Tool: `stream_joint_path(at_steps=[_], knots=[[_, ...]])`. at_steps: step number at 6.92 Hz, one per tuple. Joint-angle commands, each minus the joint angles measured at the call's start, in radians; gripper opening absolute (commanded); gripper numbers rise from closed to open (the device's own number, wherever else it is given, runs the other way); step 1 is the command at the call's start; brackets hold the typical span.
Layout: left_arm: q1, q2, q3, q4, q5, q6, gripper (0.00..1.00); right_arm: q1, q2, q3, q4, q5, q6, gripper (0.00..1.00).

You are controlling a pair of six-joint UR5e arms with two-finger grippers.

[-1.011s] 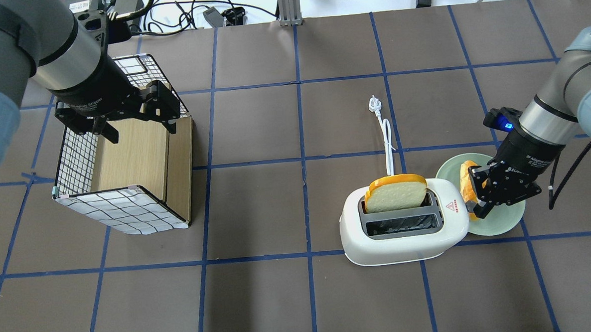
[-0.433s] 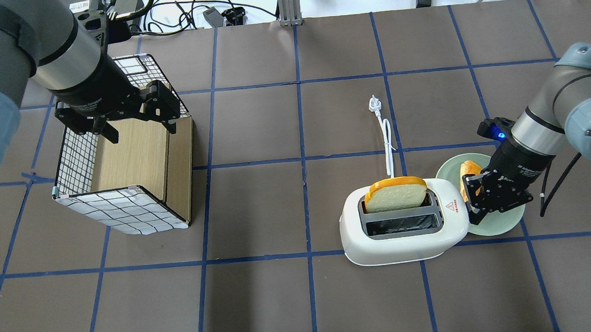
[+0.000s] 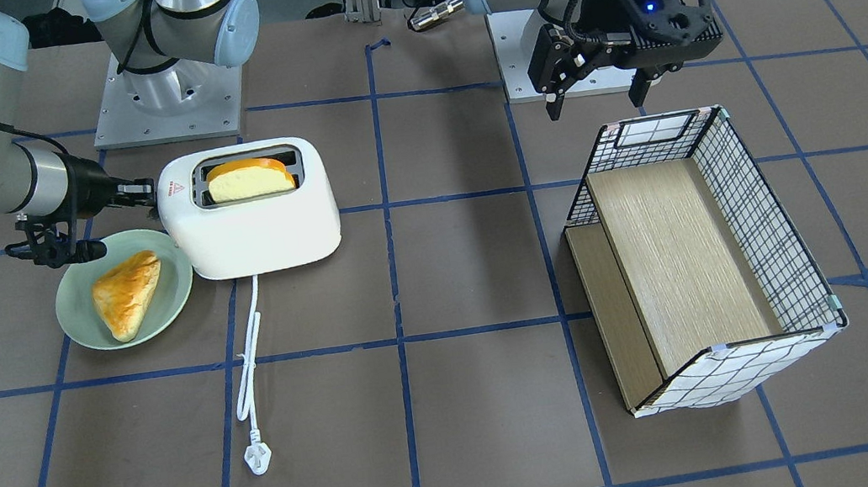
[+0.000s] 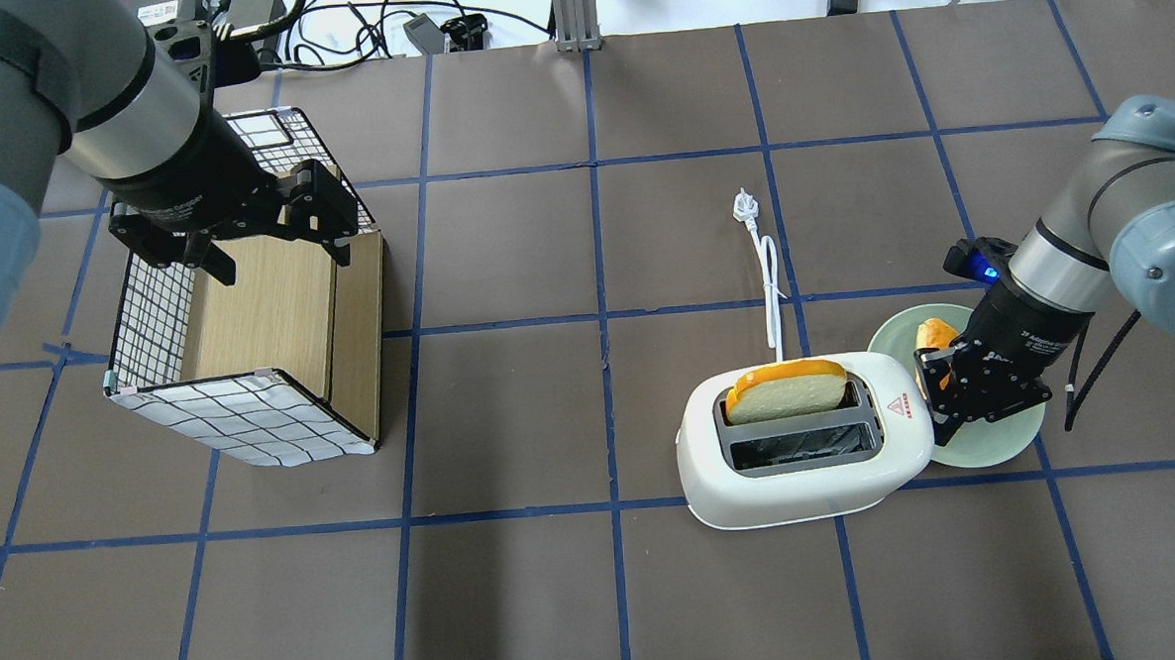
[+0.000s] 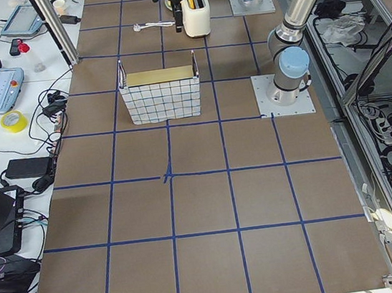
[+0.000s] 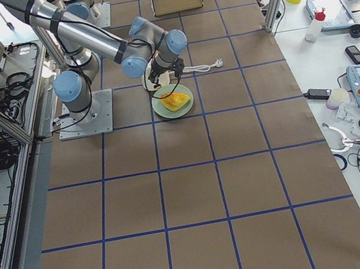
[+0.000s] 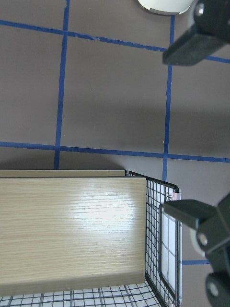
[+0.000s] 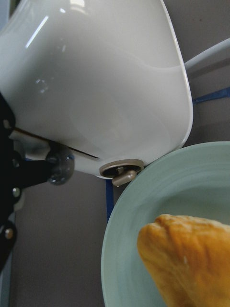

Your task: Press toaster with right arm

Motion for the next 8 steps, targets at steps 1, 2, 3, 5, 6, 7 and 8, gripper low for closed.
stream_joint_path(at_steps=[1, 2, 3, 5, 6, 7, 8], knots=[[0.000, -0.001, 0.000, 0.000, 0.000, 0.000, 1.00, 0.000, 0.012, 0.001, -0.014, 0.001, 0.001, 0.00], [0.000, -0.001, 0.000, 0.000, 0.000, 0.000, 1.00, 0.000, 0.012, -0.003, -0.012, 0.000, 0.004, 0.00], [0.000, -0.001, 0.000, 0.000, 0.000, 0.000, 1.00, -0.001, 0.000, -0.016, -0.003, -0.007, 0.010, 0.00], [0.000, -0.001, 0.000, 0.000, 0.000, 0.000, 1.00, -0.005, -0.036, -0.059, 0.090, -0.010, 0.015, 0.00], [0.000, -0.001, 0.000, 0.000, 0.000, 0.000, 1.00, -0.003, -0.042, -0.111, 0.161, -0.019, 0.013, 0.11], [0.000, -0.001, 0.000, 0.000, 0.000, 0.000, 1.00, -0.003, -0.043, -0.162, 0.187, -0.025, 0.013, 0.62], [0.000, -0.001, 0.000, 0.000, 0.000, 0.000, 1.00, -0.003, -0.043, -0.202, 0.186, -0.049, 0.013, 0.97]])
